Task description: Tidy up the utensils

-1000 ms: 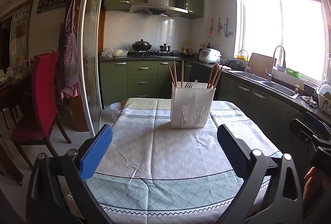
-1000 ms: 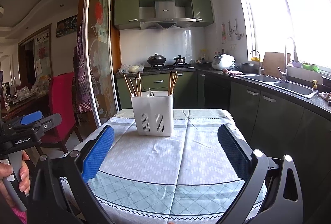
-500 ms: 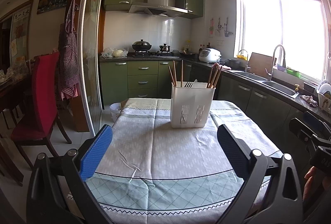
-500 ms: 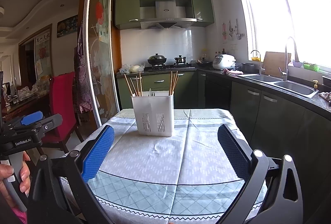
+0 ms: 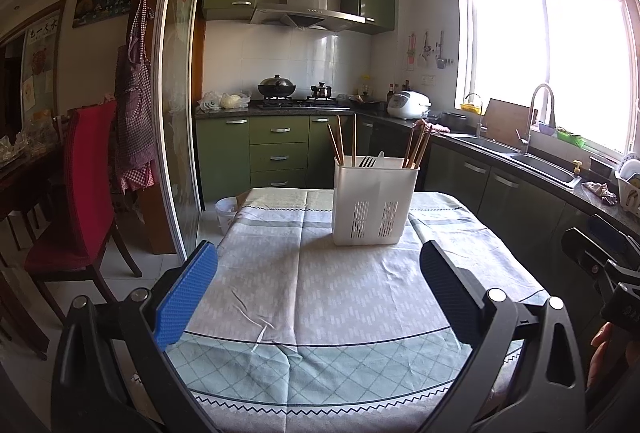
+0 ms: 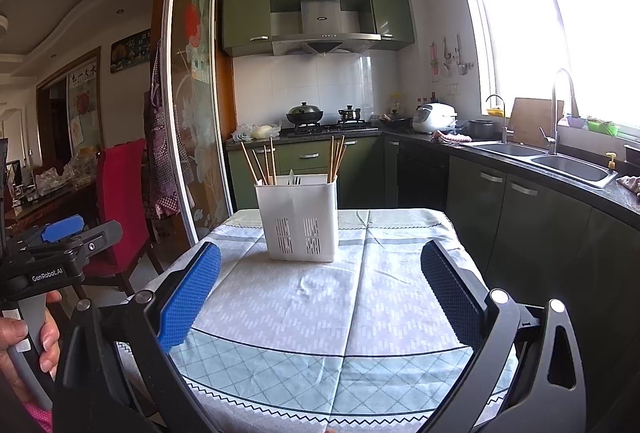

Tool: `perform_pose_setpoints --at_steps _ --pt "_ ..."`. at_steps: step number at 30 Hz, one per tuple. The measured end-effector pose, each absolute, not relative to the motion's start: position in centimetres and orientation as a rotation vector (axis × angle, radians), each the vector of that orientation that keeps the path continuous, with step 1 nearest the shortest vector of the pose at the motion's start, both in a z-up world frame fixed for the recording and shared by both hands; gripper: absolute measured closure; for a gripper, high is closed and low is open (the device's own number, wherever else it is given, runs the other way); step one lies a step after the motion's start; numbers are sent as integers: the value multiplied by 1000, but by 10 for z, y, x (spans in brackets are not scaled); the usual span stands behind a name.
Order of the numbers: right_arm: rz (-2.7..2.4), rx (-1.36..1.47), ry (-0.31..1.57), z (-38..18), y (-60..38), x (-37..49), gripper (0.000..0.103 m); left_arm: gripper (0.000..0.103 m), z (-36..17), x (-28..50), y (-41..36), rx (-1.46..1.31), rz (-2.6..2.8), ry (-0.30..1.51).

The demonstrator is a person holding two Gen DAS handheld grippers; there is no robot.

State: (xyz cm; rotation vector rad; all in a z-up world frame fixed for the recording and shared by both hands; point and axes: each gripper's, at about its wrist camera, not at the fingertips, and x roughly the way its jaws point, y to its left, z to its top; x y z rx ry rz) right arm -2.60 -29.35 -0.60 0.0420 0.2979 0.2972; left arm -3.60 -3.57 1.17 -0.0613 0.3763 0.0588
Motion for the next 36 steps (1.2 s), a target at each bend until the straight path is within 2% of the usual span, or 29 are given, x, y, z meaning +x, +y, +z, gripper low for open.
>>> perform_pose_setpoints --at_steps 36 --pt "302 41 311 -15 -291 -24 4 7 10 -30 -31 -83 40 390"
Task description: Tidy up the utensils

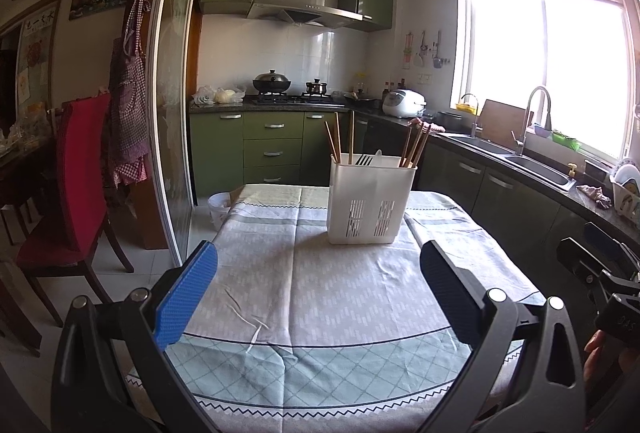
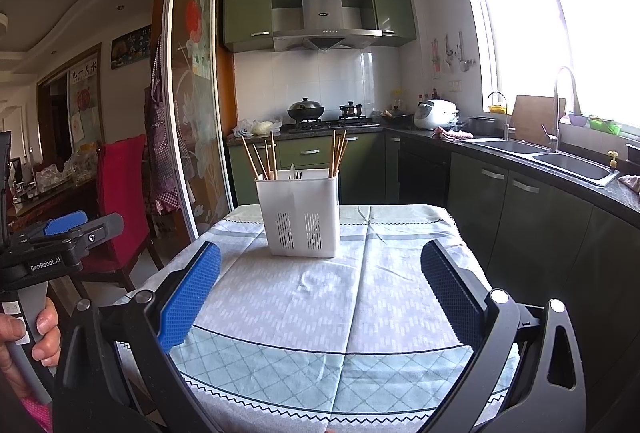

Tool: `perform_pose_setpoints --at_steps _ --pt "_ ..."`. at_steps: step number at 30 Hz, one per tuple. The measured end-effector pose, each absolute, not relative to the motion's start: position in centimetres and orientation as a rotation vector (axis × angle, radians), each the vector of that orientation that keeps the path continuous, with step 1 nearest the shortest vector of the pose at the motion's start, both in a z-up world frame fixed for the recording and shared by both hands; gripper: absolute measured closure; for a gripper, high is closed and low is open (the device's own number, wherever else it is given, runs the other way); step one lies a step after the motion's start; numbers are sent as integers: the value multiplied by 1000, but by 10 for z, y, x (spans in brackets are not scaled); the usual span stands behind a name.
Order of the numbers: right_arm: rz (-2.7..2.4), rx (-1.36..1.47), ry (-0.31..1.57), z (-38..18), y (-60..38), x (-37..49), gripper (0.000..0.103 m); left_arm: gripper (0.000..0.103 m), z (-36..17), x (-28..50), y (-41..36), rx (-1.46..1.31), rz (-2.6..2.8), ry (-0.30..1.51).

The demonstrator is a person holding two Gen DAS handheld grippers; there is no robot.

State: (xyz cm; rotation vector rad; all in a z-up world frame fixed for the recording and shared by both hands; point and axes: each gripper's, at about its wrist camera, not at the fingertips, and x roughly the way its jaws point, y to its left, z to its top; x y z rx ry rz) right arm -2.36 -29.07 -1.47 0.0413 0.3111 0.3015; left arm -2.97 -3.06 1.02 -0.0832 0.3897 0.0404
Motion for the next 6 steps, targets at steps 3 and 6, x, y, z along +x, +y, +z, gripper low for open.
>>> perform_pose_setpoints --at_steps 3,6 --pt "301 43 319 -17 -290 -21 4 7 10 -27 -29 -76 59 388" --pt "298 44 332 -20 -290 -16 4 7 6 -17 -28 -50 63 407"
